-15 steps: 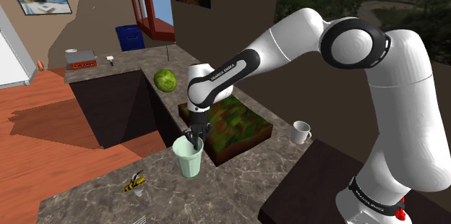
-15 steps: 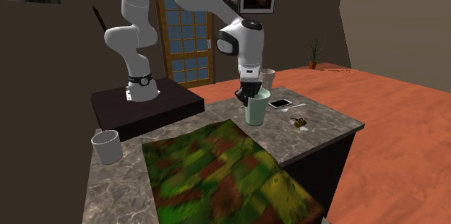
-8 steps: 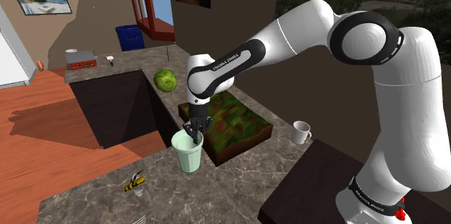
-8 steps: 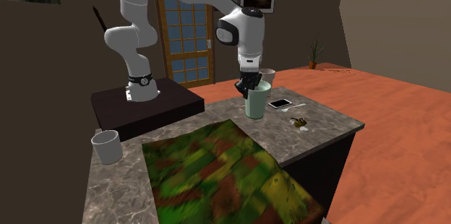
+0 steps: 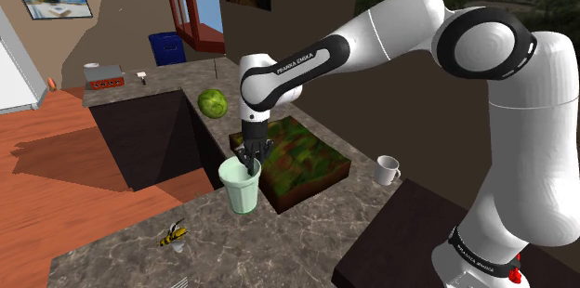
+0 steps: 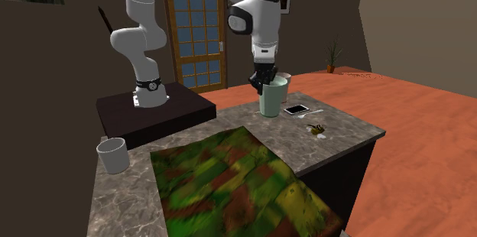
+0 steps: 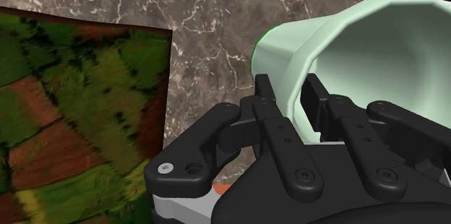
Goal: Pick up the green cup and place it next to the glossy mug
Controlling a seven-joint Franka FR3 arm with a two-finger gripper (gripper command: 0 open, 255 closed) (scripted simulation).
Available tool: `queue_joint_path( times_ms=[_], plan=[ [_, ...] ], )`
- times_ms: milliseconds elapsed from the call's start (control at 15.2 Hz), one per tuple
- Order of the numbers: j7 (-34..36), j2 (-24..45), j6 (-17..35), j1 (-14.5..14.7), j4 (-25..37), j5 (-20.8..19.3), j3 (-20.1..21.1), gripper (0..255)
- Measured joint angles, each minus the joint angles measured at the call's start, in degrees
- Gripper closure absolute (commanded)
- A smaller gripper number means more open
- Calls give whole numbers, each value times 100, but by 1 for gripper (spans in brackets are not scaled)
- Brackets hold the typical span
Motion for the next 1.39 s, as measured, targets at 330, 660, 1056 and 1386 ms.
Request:
queue_joint_path(
  times_ms=[330,660,1056,1386],
  plan=[
    [65,-155,-306,-8,159,4,11,255],
    [121,-321,-633,-26,327,12,18,255],
    [186,-466,-1018,-44,573,15,23,255],
    [-6,-910,-1033,-190,109,108,-14,255]
  ],
)
